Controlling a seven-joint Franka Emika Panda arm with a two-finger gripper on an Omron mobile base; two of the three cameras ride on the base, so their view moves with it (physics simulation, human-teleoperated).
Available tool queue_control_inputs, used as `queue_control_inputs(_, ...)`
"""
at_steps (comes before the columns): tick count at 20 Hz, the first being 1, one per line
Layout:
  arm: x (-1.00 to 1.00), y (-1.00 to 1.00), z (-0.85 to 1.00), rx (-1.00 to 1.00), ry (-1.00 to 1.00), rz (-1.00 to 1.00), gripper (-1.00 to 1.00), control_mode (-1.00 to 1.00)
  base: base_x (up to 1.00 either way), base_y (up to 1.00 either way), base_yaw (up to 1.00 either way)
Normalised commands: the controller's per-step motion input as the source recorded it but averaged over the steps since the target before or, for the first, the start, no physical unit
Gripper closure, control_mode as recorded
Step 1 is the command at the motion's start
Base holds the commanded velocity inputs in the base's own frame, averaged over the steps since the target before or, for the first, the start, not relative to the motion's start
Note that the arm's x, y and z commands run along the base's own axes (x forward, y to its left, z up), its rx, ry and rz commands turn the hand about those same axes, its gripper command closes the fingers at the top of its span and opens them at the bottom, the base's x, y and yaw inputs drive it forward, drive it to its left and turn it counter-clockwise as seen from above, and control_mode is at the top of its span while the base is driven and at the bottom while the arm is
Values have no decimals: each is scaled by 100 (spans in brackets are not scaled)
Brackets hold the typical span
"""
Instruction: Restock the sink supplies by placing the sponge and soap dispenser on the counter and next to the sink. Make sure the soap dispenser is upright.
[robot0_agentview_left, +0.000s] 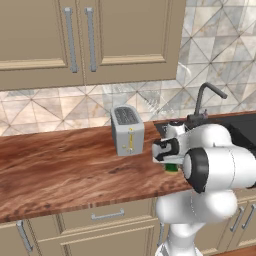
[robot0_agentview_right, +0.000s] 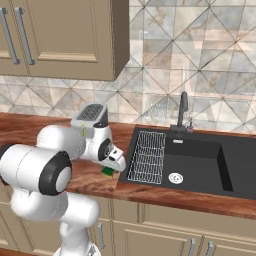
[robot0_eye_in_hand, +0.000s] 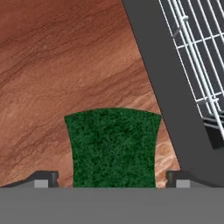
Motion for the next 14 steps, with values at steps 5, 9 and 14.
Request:
queue_control_inputs(5,-40,0,72,0,-17,-3,-100,-100,0,0,0)
queue_control_inputs(9,-54,0,68,0,-16,-3,-100,-100,0,0,0)
queue_control_inputs(14,-67,0,63,0,-15,-5,-100,-100,0,0,0)
